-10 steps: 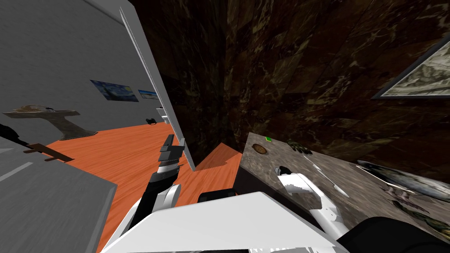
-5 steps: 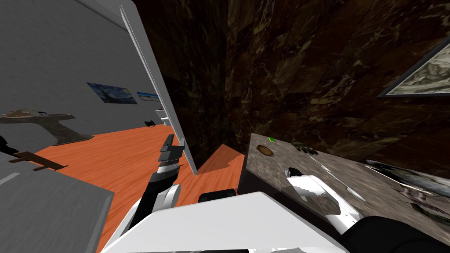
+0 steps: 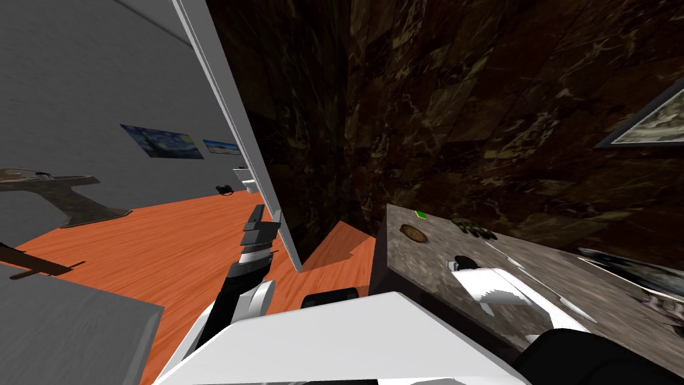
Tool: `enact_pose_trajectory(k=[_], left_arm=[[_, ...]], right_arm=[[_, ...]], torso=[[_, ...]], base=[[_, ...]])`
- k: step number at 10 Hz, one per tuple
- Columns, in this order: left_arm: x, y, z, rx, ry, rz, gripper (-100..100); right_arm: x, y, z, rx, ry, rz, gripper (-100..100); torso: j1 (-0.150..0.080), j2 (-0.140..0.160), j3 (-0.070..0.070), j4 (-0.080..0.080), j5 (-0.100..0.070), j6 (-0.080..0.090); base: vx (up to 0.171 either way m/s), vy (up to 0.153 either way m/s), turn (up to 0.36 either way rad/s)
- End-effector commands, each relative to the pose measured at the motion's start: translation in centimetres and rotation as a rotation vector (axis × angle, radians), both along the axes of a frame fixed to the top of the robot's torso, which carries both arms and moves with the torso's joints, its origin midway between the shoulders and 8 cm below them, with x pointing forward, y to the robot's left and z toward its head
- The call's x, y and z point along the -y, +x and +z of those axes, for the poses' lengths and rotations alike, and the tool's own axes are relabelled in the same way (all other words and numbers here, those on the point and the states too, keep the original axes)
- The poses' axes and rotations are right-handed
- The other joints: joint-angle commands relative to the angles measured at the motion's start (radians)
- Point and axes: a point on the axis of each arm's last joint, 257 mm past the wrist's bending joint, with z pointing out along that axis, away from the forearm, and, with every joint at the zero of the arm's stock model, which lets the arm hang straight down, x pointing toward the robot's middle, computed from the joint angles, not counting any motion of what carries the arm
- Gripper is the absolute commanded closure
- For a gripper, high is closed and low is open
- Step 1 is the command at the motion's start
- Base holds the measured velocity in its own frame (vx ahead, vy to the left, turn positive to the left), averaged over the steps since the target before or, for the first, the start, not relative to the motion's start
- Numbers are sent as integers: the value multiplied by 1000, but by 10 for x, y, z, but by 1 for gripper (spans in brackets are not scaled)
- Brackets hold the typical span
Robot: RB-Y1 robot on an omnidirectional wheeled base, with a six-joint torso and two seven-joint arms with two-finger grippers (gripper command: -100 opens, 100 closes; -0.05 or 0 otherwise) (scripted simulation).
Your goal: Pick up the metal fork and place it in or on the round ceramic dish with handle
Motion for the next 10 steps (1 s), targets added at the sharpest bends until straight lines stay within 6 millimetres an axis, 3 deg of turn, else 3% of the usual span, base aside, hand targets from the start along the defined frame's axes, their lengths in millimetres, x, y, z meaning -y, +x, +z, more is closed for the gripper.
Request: enact_pose_trajectory(k=[1, 5, 7, 10], left_arm=[[0, 0, 0, 0, 0, 0, 0], [0, 0, 0, 0, 0, 0, 0], [0, 0, 0, 0, 0, 0, 0], [0, 0, 0, 0, 1, 0, 0]], right_arm=[[13, -11, 11, -24, -17, -5, 100], [38, -30, 42, -71, -48, -7, 100], [37, -30, 49, -62, -35, 3, 100], [16, -20, 43, -1, 27, 21, 100]], torso=[[0, 0, 0, 0, 0, 0], [-1, -1, -1, -1, 0, -1], [-3, -2, -1, -1, -1, -1], [-18, -2, -1, -1, -4, -2]], base=[[124, 151, -19], [133, 127, -17], [147, 70, 4], [132, -116, 30]])
